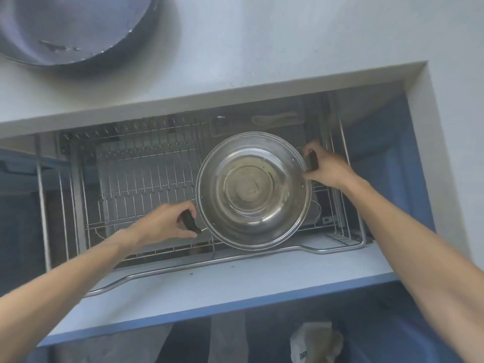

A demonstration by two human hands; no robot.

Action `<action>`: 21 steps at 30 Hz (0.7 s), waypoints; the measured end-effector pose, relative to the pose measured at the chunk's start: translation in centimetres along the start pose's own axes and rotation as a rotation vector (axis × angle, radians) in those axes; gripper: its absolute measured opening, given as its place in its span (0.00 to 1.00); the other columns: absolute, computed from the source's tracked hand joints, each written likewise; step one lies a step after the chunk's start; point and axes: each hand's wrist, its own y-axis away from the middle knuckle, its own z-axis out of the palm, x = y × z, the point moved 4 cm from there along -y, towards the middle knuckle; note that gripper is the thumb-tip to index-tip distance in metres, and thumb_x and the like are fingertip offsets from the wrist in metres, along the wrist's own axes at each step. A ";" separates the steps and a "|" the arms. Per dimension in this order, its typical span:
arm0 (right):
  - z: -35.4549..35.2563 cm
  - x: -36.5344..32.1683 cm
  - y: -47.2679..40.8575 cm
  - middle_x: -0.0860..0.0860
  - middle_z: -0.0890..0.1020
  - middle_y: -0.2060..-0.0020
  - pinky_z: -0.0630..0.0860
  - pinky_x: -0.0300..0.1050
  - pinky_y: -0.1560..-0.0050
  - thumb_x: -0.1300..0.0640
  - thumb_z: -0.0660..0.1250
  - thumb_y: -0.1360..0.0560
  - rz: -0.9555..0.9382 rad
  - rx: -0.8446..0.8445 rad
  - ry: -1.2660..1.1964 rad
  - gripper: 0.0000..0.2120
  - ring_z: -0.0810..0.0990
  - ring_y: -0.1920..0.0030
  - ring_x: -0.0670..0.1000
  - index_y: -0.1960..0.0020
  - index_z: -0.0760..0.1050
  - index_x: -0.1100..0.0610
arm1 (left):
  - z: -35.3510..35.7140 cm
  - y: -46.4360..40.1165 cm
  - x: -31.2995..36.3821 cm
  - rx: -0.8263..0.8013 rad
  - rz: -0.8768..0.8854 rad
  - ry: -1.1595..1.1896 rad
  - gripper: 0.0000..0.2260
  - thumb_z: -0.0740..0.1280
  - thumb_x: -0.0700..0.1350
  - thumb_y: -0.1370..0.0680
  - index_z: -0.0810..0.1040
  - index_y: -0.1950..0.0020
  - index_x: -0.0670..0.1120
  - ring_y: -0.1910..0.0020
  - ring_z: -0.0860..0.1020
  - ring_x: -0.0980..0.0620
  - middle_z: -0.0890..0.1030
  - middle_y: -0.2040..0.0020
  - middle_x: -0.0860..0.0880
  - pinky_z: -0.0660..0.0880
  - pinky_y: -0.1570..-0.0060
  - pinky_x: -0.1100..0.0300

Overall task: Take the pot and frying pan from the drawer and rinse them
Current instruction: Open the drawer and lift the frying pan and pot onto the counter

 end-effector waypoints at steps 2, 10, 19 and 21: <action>-0.3 0.1 1.2 0.53 0.73 0.67 0.65 0.46 0.68 0.54 0.72 0.31 -0.041 -0.021 -0.063 0.19 0.71 0.69 0.54 0.48 0.65 0.50 | -1.4 1.1 0.2 -0.013 0.022 -0.008 0.15 0.75 0.52 0.32 0.69 0.55 0.58 0.62 0.76 0.56 0.80 0.62 0.57 0.74 0.59 0.61; -5.9 -4.2 11.6 0.45 0.71 0.71 0.64 0.37 0.69 0.47 0.72 0.31 -0.127 -0.104 -0.227 0.13 0.64 0.72 0.44 0.55 0.68 0.46 | -11.2 9.0 5.1 -0.039 0.125 0.021 0.20 0.77 0.52 0.35 0.68 0.54 0.51 0.68 0.75 0.60 0.81 0.66 0.64 0.68 0.67 0.71; -18.0 -8.9 26.4 0.50 0.78 0.64 0.81 0.47 0.65 0.43 0.78 0.41 -0.080 0.124 -0.463 0.22 0.77 0.69 0.44 0.55 0.72 0.48 | -21.5 18.9 14.3 0.036 0.363 0.020 0.18 0.77 0.44 0.35 0.71 0.54 0.48 0.66 0.80 0.58 0.82 0.67 0.57 0.73 0.62 0.67; -22.6 -8.7 25.9 0.51 0.78 0.63 0.80 0.42 0.67 0.32 0.77 0.50 -0.091 0.246 -0.538 0.31 0.77 0.70 0.44 0.56 0.73 0.48 | -25.0 18.2 17.0 0.148 0.430 0.011 0.18 0.77 0.46 0.35 0.72 0.52 0.50 0.66 0.78 0.59 0.82 0.65 0.57 0.73 0.62 0.66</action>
